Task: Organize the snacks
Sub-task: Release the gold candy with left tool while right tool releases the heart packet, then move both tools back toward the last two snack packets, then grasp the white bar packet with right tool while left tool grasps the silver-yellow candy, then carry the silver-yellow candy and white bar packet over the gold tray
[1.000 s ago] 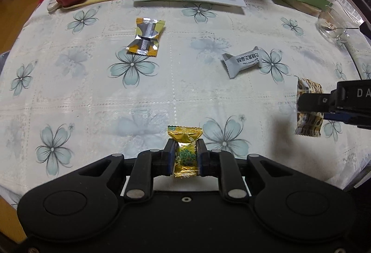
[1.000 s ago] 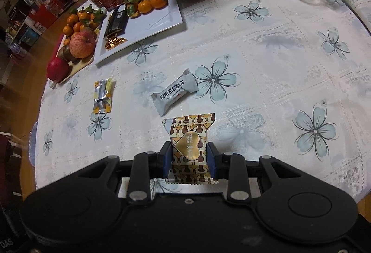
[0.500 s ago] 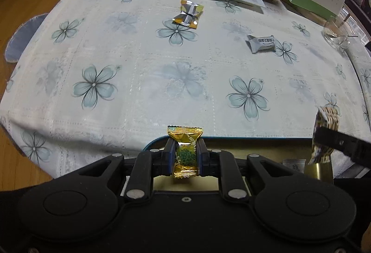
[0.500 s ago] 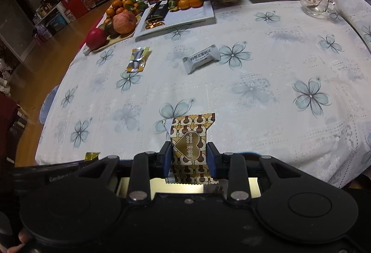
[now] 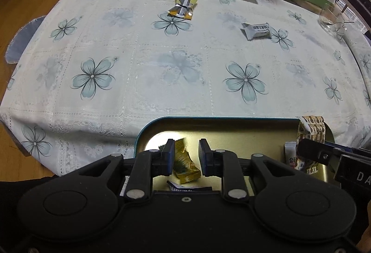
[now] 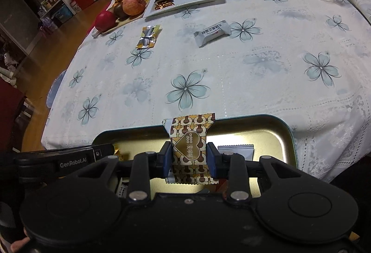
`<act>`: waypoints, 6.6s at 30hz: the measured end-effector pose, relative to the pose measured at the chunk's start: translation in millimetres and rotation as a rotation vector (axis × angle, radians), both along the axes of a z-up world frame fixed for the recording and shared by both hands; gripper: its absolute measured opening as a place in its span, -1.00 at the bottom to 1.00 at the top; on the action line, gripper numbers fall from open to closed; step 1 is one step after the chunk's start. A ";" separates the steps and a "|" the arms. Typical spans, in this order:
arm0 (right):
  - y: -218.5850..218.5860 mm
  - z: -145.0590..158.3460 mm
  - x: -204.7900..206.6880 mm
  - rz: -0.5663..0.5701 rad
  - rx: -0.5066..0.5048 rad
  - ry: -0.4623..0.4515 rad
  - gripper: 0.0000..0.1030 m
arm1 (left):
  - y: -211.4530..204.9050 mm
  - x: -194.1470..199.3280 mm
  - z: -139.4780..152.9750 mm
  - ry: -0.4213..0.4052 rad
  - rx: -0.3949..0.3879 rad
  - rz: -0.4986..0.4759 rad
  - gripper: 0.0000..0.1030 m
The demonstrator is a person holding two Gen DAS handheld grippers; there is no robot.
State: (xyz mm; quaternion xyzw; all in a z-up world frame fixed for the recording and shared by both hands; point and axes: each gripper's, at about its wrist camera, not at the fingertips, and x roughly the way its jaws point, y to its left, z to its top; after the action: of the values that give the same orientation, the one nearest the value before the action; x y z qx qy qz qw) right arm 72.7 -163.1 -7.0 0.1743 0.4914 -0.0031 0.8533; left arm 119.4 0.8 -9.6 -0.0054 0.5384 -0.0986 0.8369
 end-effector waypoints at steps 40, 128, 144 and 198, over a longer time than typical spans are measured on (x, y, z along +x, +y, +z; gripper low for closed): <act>4.3 -12.7 7.6 -0.024 -0.082 0.056 -0.03 | -15.4 -8.1 2.2 -0.117 0.179 0.013 -0.32; -71.7 -32.9 186.1 -0.239 -0.070 0.353 -0.39 | -7.6 181.0 9.2 0.033 -0.027 0.182 -0.10; -104.1 4.6 183.8 -0.276 0.050 0.343 -0.39 | -55.0 209.3 -16.6 -0.039 0.142 0.074 -0.10; -97.3 11.0 193.3 -0.175 0.082 0.211 -0.39 | -58.2 223.0 26.9 -0.026 0.050 0.159 -0.15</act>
State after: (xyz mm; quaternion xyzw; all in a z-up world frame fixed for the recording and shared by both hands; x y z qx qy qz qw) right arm 266.0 -260.4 4.0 0.2497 0.5611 -0.0758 0.7855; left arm 342.4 -57.3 17.3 -0.0262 0.5278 -0.0183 0.8488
